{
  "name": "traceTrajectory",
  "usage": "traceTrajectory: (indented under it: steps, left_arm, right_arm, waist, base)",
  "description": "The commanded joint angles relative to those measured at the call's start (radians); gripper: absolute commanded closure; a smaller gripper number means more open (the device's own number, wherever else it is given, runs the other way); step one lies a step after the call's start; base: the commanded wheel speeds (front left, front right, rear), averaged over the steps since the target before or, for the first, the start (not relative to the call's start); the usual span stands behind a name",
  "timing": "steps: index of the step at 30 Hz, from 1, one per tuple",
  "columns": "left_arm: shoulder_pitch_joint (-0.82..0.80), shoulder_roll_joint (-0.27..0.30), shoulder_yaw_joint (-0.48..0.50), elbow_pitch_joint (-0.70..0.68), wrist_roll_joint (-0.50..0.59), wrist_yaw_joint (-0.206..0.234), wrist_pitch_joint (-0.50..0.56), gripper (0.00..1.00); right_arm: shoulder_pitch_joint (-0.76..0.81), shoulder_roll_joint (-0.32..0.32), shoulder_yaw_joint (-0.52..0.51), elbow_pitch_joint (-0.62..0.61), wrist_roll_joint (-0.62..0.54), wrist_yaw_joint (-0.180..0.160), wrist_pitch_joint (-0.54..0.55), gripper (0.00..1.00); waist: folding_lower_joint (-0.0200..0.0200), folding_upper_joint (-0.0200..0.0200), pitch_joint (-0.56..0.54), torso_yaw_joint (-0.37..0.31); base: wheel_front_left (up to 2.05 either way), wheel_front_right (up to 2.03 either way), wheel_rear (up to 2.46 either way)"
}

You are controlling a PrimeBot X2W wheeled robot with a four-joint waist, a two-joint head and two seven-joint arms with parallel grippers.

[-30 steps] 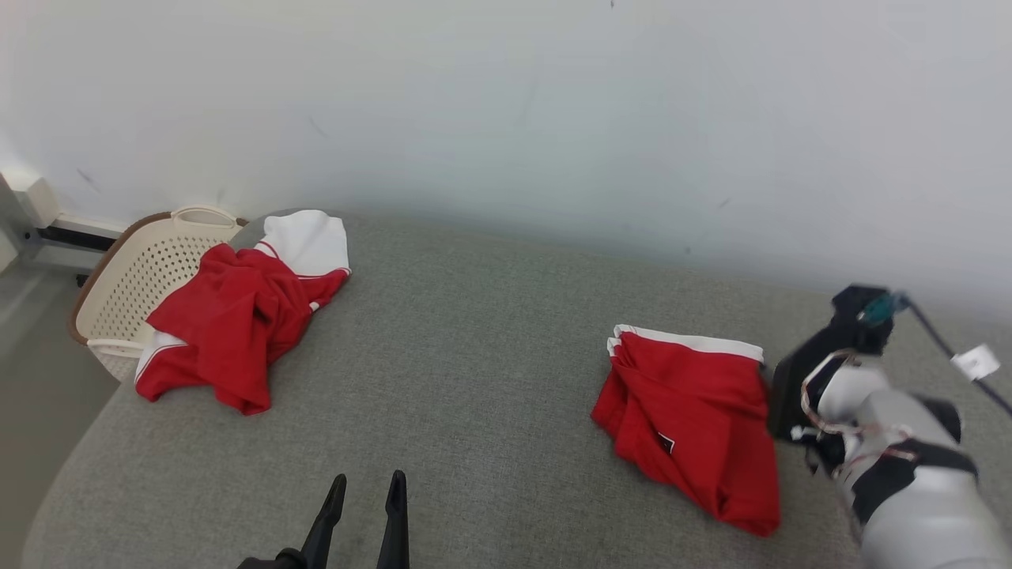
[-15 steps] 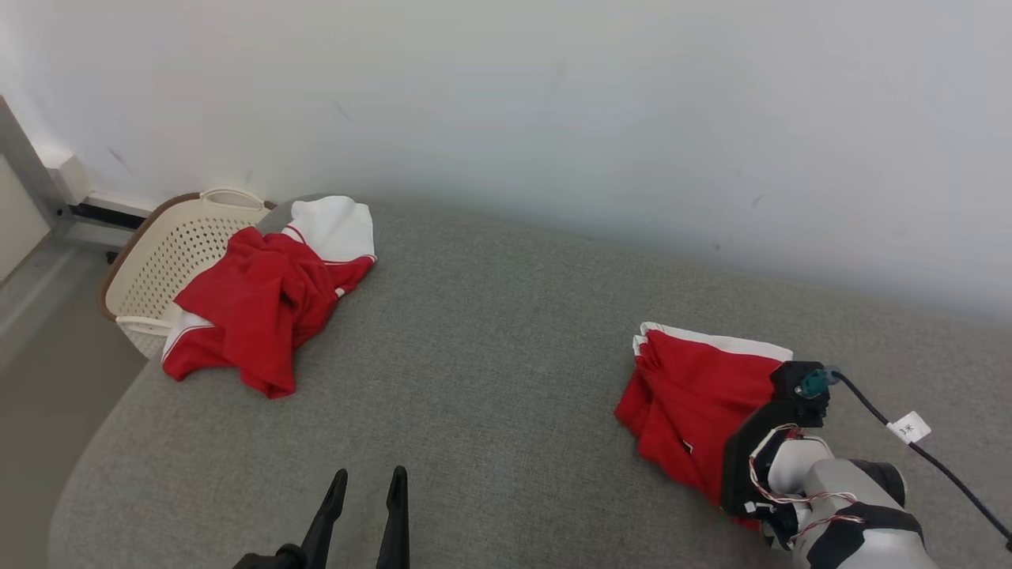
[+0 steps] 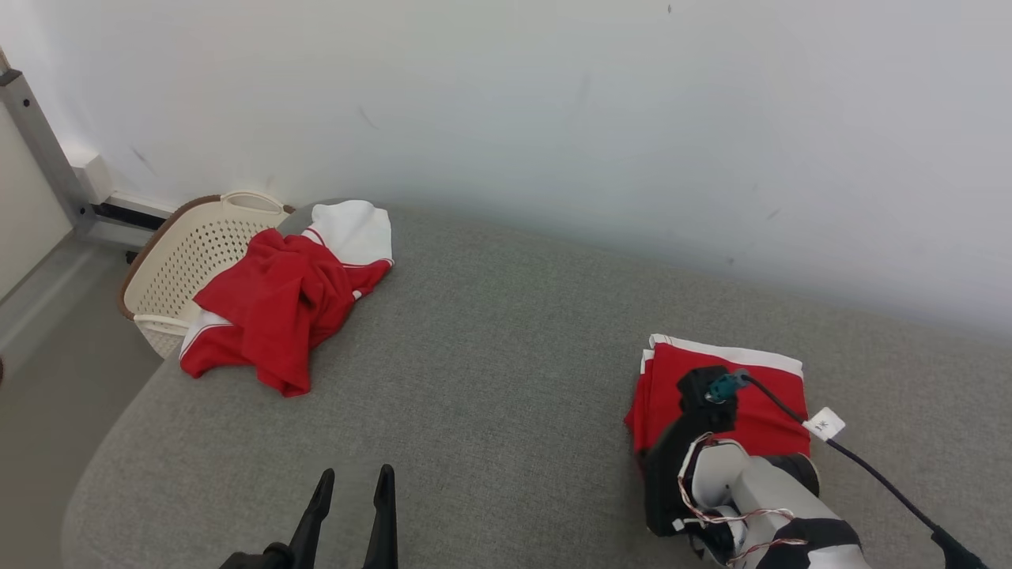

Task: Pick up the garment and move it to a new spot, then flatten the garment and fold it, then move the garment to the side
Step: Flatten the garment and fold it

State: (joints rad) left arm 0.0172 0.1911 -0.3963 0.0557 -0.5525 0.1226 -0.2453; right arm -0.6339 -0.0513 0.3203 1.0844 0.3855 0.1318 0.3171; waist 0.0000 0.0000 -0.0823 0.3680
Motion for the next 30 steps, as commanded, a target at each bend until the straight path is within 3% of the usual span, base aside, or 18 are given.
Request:
traceTrajectory:
  steps: [1,4,8,9,10,11,22,30]
  left_arm:
    - [0.006,0.002,0.0,0.0,-0.004,-0.002,-0.004,0.0]
    - [0.001,-0.001,-0.002,0.001,-0.005,-0.004,-0.006,0.0]
    - [-0.002,-0.002,-0.003,0.004,-0.006,-0.002,-0.007,0.0]
    - [-0.002,-0.002,-0.002,0.004,-0.007,0.0,-0.007,0.0]
    - [-0.001,-0.002,0.0,0.004,-0.007,0.001,-0.008,0.0]
    - [0.0,-0.001,0.001,0.004,-0.008,0.003,-0.008,0.0]
    - [0.02,0.008,-0.002,-0.011,0.003,0.004,-0.012,0.0]
    - [-0.001,0.015,-0.019,-0.02,0.03,0.003,-0.013,0.0]
  right_arm:
    - [0.025,0.001,0.07,-0.051,0.056,-0.002,0.021,1.0]
    - [0.044,0.002,0.163,-0.127,0.148,-0.002,0.051,1.0]
    - [0.023,0.0,0.209,-0.176,0.217,-0.002,0.053,1.0]
    - [0.007,0.0,0.21,-0.179,0.222,-0.002,0.044,0.88]
    - [-0.008,0.001,0.201,-0.169,0.229,-0.002,0.04,0.08]
    - [-0.022,0.0,0.185,-0.152,0.224,-0.002,0.032,0.0]
    - [-0.202,-0.099,-0.084,0.164,0.116,-0.002,-0.007,0.0]
    - [-0.118,-0.17,-0.261,0.207,0.037,-0.002,0.002,0.0]
  waist:
    - [0.0,0.0,-0.002,-0.01]
    - [0.0,0.0,-0.004,-0.017]
    - [0.0,0.0,-0.006,-0.023]
    - [0.0,0.0,-0.007,-0.026]
    - [0.0,0.0,-0.008,-0.028]
    - [0.0,0.0,-0.01,-0.031]
    - [0.0,0.0,-0.015,-0.059]
    - [0.0,0.0,0.028,-0.047]
  base:
    - [0.0,0.0,0.0]
    - [0.0,0.0,0.0]
    - [0.0,0.0,0.0]
    - [0.0,0.0,0.0]
    - [0.0,0.0,0.0]
    - [0.0,0.0,0.0]
    - [0.0,0.0,0.0]
    - [0.0,0.0,0.0]
